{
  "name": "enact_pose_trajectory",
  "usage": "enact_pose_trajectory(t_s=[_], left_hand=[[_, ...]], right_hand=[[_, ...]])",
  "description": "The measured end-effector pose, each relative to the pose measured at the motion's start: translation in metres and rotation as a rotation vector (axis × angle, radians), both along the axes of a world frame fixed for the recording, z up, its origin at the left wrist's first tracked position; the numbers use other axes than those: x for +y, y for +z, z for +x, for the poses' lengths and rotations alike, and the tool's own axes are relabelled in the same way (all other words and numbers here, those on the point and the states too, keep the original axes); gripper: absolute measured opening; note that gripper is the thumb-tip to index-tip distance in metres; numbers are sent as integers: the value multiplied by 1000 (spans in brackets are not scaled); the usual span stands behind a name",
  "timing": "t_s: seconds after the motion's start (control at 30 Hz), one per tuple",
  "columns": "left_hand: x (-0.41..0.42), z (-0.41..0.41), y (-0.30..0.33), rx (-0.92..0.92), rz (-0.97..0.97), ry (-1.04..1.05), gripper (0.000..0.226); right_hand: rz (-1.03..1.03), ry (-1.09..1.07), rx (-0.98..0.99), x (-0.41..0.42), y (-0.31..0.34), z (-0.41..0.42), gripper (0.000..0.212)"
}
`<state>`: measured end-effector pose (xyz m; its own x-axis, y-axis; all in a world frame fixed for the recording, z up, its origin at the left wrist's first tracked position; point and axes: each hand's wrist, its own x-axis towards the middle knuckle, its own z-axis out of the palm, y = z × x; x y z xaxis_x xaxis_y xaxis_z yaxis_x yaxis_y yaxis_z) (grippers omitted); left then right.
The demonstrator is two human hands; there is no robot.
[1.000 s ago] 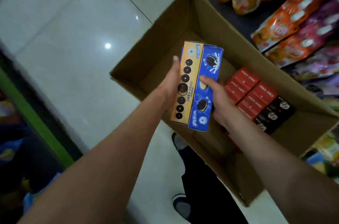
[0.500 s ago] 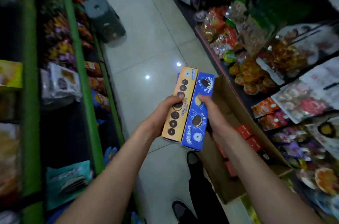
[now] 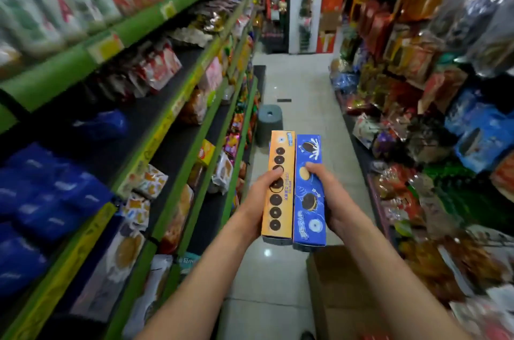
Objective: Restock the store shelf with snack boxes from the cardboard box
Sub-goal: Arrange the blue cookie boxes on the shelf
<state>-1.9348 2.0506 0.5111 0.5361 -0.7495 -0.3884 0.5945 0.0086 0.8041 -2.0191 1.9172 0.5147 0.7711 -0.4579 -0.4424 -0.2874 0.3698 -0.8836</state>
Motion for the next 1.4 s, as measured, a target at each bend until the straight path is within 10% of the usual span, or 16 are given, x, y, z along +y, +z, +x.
enact_pose_trajectory(t_s=[0.5, 0.8, 1.4], left_hand=[[97, 82, 96, -94, 2, 591, 32], [115, 93, 109, -103, 52, 886, 40], [105, 183, 119, -163, 103, 753, 34]], right_hand=[[9, 457, -124, 76, 94, 167, 73], [12, 977, -156, 79, 114, 231, 40], [61, 748, -237, 77, 118, 282, 35]])
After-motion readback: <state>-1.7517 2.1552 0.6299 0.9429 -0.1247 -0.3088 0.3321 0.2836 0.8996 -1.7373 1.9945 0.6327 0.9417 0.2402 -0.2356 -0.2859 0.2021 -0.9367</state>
